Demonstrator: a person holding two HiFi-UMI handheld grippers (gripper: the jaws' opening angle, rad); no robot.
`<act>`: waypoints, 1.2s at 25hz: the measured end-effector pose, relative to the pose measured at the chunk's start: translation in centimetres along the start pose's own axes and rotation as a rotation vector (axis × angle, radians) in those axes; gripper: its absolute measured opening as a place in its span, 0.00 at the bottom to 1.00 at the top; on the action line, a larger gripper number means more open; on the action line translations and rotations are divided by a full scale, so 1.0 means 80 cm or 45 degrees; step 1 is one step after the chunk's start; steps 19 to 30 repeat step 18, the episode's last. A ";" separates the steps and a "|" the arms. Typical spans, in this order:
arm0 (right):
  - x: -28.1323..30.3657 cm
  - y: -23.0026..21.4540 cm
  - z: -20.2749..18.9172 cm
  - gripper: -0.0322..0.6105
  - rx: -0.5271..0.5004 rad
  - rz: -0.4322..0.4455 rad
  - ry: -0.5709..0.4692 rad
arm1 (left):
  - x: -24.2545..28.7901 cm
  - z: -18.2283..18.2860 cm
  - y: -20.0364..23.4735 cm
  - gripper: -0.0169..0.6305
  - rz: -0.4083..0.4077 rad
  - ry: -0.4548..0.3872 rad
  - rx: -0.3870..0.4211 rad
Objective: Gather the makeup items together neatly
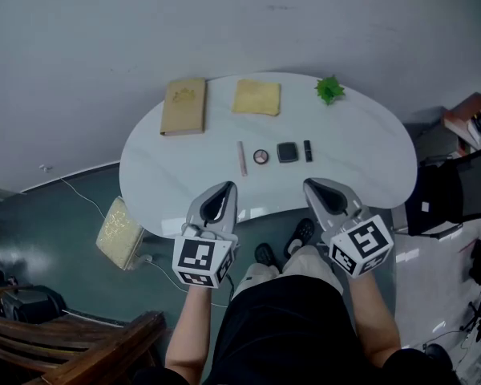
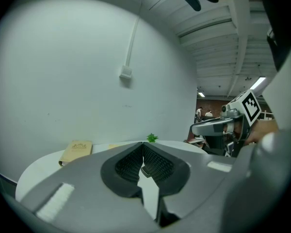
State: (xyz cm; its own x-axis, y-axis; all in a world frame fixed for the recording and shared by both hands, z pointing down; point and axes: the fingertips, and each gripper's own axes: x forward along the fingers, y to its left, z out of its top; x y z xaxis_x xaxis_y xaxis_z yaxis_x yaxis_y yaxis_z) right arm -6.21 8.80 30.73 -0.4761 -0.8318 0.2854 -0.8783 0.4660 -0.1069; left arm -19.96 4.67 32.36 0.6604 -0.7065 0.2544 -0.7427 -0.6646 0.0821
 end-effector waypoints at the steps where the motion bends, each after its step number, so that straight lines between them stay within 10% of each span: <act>1: -0.001 0.002 0.000 0.06 0.000 0.000 -0.001 | -0.002 0.001 -0.001 0.03 -0.003 -0.001 0.002; 30: -0.024 0.025 -0.001 0.06 -0.017 -0.004 -0.015 | -0.023 0.000 -0.035 0.03 -0.053 -0.005 0.007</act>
